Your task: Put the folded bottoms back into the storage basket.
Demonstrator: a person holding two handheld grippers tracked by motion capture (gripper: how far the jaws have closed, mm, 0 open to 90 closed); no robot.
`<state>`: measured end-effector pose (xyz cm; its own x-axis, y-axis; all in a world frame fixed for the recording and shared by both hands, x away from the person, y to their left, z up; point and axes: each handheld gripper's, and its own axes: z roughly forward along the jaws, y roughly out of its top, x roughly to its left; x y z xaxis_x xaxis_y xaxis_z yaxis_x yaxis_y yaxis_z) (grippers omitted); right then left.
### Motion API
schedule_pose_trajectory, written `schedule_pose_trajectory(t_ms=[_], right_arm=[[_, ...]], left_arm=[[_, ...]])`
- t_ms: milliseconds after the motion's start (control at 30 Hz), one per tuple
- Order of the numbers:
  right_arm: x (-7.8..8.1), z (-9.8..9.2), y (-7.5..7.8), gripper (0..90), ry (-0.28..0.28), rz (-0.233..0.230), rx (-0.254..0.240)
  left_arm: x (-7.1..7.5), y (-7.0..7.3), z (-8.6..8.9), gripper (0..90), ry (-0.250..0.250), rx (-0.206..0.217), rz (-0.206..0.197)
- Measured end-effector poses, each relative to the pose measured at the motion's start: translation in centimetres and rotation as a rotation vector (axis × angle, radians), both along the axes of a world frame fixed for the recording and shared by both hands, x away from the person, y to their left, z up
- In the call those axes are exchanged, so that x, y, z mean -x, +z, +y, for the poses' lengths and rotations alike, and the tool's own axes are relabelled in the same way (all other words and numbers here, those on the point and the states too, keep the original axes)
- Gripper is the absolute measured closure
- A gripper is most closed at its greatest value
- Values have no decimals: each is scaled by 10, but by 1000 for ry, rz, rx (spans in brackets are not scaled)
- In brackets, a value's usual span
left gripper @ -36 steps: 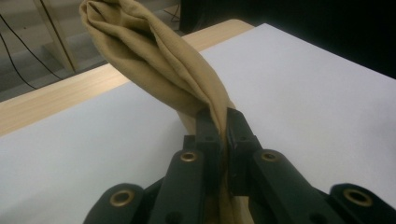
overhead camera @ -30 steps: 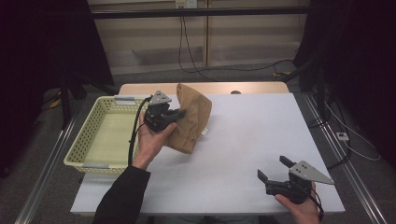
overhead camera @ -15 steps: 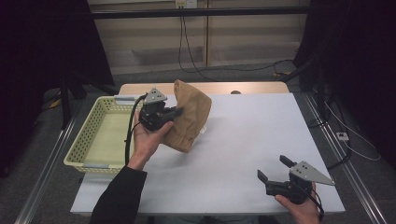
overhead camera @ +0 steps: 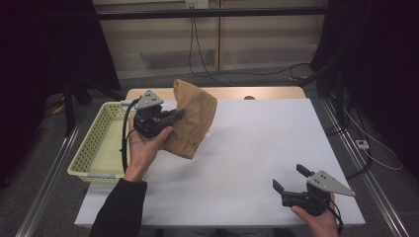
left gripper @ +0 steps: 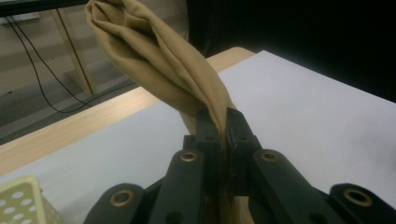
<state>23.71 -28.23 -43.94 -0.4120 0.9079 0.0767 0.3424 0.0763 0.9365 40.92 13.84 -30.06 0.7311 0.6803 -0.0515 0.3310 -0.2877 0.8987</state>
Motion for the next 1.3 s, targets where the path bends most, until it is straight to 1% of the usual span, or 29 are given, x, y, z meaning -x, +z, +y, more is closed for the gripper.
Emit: schedule_pose_trajectory(t_ms=[33, 100, 133, 267, 300, 400, 500, 533, 633, 767, 833, 900, 1000, 1067, 1133, 1233, 1300], right_arm=[[0, 0, 0, 30, -2, 3, -6], [0, 0, 0, 30, 0, 1, 5], [0, 0, 0, 30, 1, 2, 6], [0, 0, 0, 30, 5, -3, 9], [0, 0, 0, 30, 5, -2, 10], [0, 1, 0, 30, 8, -1, 13], [1, 2, 0, 30, 7, -2, 12], [1, 2, 0, 30, 9, -4, 15], [0, 2, 0, 29, 9, -3, 13], [0, 2, 0, 29, 14, -5, 13], [0, 2, 0, 29, 14, -2, 14], [1, 2, 0, 29, 16, -5, 15], [1, 2, 0, 29, 13, -3, 15], [1, 3, 0, 28, 15, -2, 17], [1, 3, 1, 27, 20, -8, 21], [1, 3, 0, 29, 16, -1, 19], [2, 3, 1, 28, 19, -8, 23]], left_arm=[[1, 2, 2, 863, 2, 0, -5], [3, 6, 5, 863, 9, -2, -18], [4, 8, 8, 863, 9, 5, -20], [10, 15, 15, 863, 9, -2, -42], [13, 16, 16, 863, 9, 1, -43], [18, 20, 20, 863, 11, -13, -55], [22, 24, 25, 863, 13, -6, -61], [24, 27, 27, 863, 14, -6, -63], [34, 32, 28, 863, 12, -17, -86], [41, 40, 35, 863, 14, -10, -106], [44, 42, 37, 863, 19, -20, -114], [45, 44, 40, 863, 15, -15, -119], [48, 47, 46, 863, 24, -14, -125], [49, 49, 51, 863, 25, -2, -127], [51, 51, 55, 863, 33, -4, -134], [53, 54, 61, 863, 43, -2, -148], [53, 55, 66, 863, 46, 15, -146]])
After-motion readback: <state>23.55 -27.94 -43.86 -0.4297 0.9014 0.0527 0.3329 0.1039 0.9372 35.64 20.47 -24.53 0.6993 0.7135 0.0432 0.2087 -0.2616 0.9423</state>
